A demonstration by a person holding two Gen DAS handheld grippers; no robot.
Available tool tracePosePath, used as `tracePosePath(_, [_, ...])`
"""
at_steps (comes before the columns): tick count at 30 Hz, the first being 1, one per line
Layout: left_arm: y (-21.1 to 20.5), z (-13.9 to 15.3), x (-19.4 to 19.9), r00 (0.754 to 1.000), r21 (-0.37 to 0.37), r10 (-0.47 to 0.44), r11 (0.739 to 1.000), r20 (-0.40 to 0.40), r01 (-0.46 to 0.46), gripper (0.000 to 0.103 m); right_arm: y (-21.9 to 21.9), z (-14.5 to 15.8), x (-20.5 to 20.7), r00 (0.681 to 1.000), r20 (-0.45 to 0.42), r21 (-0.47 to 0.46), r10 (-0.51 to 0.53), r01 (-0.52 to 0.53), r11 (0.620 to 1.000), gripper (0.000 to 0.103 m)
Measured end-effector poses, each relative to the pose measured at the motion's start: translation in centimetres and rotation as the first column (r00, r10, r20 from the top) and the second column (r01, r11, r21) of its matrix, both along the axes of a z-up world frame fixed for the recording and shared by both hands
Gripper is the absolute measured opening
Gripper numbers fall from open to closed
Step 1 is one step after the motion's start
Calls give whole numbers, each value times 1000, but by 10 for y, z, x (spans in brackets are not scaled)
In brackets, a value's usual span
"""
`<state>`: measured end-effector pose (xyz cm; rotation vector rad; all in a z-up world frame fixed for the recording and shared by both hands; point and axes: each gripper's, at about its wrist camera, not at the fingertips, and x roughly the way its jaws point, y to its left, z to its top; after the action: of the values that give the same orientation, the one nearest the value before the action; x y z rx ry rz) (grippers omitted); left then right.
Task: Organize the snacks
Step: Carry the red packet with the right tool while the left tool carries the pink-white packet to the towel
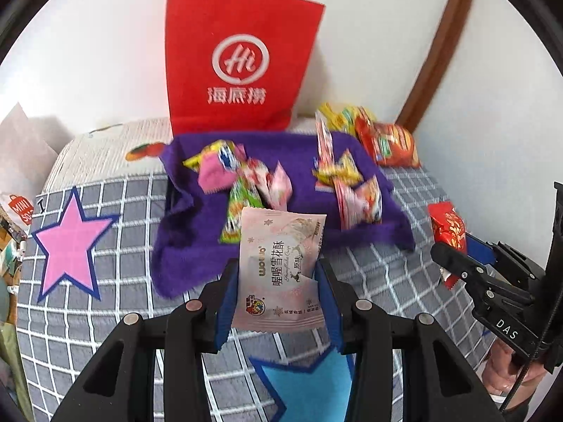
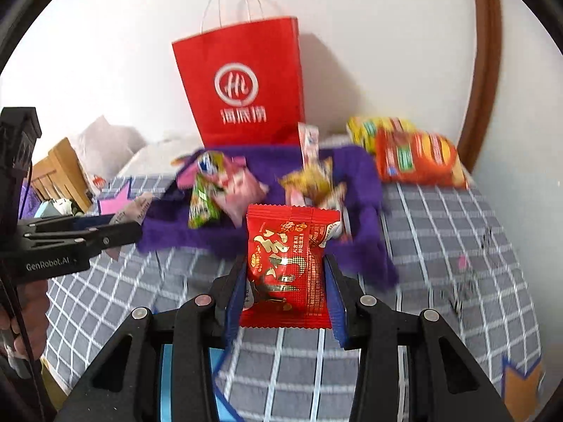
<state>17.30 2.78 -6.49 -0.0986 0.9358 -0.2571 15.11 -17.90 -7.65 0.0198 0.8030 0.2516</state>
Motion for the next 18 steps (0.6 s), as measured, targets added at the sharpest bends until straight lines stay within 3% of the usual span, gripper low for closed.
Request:
tracePosePath(9, [10, 20, 42, 998, 16, 46, 999, 50, -47, 41, 16, 35, 46, 998, 52, 33, 32, -34, 999, 41])
tracePosePath(18, [17, 19, 89, 991, 68, 110, 991, 74, -115, 41, 34, 39, 96, 997, 40, 38, 71, -73, 997, 41])
